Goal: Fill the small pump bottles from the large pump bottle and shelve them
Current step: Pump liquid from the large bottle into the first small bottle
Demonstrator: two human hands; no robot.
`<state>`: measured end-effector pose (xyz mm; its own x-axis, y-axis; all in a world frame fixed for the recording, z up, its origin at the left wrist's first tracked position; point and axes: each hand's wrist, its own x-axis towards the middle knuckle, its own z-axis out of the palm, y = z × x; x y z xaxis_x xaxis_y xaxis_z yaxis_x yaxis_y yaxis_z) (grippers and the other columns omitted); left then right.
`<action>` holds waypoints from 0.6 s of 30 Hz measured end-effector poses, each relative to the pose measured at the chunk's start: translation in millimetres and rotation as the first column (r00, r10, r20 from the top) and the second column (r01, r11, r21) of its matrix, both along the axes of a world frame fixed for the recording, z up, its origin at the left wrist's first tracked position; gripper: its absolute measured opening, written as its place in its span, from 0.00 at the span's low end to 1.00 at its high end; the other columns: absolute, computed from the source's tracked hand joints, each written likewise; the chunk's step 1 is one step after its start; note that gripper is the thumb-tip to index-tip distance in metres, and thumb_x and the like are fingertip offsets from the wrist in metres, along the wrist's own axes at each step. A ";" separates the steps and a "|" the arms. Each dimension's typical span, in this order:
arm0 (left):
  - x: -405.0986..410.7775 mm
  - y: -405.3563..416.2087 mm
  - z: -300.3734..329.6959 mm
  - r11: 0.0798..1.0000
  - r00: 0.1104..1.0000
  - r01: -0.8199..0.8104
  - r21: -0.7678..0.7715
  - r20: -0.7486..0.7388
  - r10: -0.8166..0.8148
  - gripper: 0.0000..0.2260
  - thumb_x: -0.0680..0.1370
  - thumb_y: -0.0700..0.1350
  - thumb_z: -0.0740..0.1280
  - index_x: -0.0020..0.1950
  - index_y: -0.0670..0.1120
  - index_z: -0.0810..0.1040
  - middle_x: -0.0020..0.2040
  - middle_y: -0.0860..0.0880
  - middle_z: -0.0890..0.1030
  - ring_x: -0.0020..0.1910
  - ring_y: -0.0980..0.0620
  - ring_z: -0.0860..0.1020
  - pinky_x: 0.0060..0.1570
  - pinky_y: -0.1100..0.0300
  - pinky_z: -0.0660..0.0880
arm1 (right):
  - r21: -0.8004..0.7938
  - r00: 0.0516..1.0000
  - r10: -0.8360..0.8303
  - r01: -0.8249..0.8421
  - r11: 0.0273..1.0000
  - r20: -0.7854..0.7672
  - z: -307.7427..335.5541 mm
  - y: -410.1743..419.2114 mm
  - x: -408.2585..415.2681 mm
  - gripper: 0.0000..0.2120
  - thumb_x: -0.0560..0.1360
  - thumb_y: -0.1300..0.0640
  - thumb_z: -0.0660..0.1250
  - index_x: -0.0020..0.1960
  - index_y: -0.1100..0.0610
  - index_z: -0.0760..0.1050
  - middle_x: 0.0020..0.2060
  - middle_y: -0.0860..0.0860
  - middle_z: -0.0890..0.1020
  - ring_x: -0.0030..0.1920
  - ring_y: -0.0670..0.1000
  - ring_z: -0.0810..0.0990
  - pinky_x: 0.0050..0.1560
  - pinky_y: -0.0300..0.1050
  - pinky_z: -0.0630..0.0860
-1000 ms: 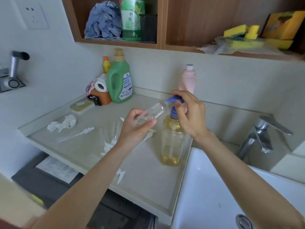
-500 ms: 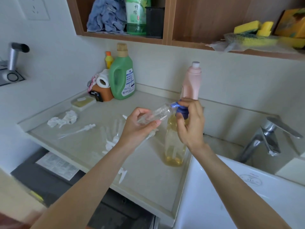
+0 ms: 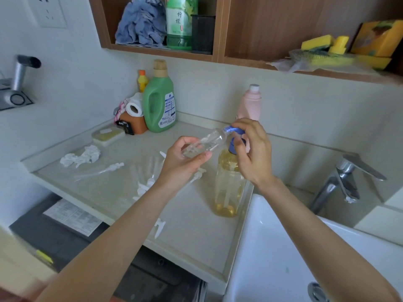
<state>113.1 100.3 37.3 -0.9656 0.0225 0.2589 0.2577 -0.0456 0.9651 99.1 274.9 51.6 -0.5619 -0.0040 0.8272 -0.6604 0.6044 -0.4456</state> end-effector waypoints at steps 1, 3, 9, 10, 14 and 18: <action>-0.2 0.1 0.3 1.000 1.000 -0.004 -0.001 0.001 0.004 0.16 0.67 0.44 0.77 0.50 0.49 0.75 0.42 0.56 0.80 0.33 0.60 0.75 0.36 0.67 0.71 | -0.018 1.000 0.007 -0.007 1.000 0.000 -3.9 -1.3 0.3 0.16 0.73 0.61 0.58 0.55 0.66 0.78 0.54 0.58 0.79 0.56 0.52 0.76 0.51 0.23 0.65; -1.1 1.4 -0.5 1.000 1.000 -0.013 0.000 0.012 0.013 0.16 0.65 0.47 0.75 0.50 0.50 0.75 0.42 0.56 0.80 0.33 0.60 0.75 0.37 0.66 0.71 | -0.061 1.000 0.021 -0.022 0.998 -0.023 -11.4 -2.7 0.4 0.16 0.73 0.64 0.58 0.56 0.67 0.77 0.56 0.59 0.78 0.57 0.50 0.74 0.56 0.25 0.66; -4.2 -2.7 -8.1 0.999 0.999 -0.018 -0.048 0.039 0.020 0.16 0.65 0.48 0.76 0.48 0.52 0.75 0.43 0.52 0.80 0.33 0.60 0.75 0.40 0.63 0.73 | -0.086 0.996 -0.054 0.047 0.995 -0.076 -28.0 -5.4 -4.7 0.16 0.69 0.64 0.56 0.51 0.66 0.80 0.50 0.59 0.81 0.55 0.52 0.76 0.61 0.35 0.67; -3.9 -3.0 -8.4 0.999 0.999 -0.011 -0.045 0.041 0.012 0.16 0.66 0.46 0.78 0.49 0.52 0.76 0.44 0.53 0.80 0.33 0.60 0.75 0.40 0.63 0.73 | -0.083 0.995 -0.063 0.057 0.995 -0.076 -27.6 -6.2 -4.2 0.16 0.69 0.64 0.56 0.50 0.66 0.80 0.49 0.58 0.82 0.54 0.52 0.76 0.60 0.34 0.67; -3.2 -2.3 -5.2 1.000 1.000 0.001 -0.028 0.026 -0.001 0.13 0.71 0.40 0.75 0.49 0.51 0.76 0.43 0.54 0.80 0.32 0.62 0.75 0.39 0.65 0.72 | -0.023 0.993 -0.105 0.103 0.994 -0.054 -23.1 -8.2 -1.6 0.16 0.68 0.63 0.57 0.51 0.65 0.79 0.50 0.56 0.81 0.52 0.53 0.75 0.58 0.33 0.66; -1.5 -1.7 0.5 1.000 1.000 0.025 -0.007 -0.004 -0.025 0.12 0.72 0.39 0.74 0.50 0.50 0.75 0.43 0.53 0.80 0.32 0.62 0.74 0.36 0.68 0.71 | -0.003 0.998 -0.058 0.058 0.998 -0.015 -3.9 -4.2 1.9 0.15 0.72 0.61 0.58 0.53 0.64 0.78 0.52 0.55 0.80 0.52 0.50 0.73 0.53 0.24 0.64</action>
